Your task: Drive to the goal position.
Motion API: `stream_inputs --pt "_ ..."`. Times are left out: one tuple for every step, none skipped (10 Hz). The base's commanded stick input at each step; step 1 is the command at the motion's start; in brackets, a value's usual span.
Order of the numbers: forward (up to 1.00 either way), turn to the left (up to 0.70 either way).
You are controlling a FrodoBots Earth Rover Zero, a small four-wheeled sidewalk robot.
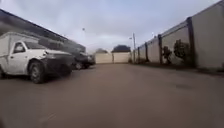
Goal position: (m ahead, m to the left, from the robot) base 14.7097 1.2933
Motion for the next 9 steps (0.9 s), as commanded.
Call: stream_inputs --pt "0.5 0.0" --pt "0.5 0.0" --pt "0.5 0.0" --pt "0.5 0.0" --pt "0.5 0.0" --pt "0.5 0.0" --pt "0.5 0.0" --pt "0.5 0.0" --pt "0.5 0.0"
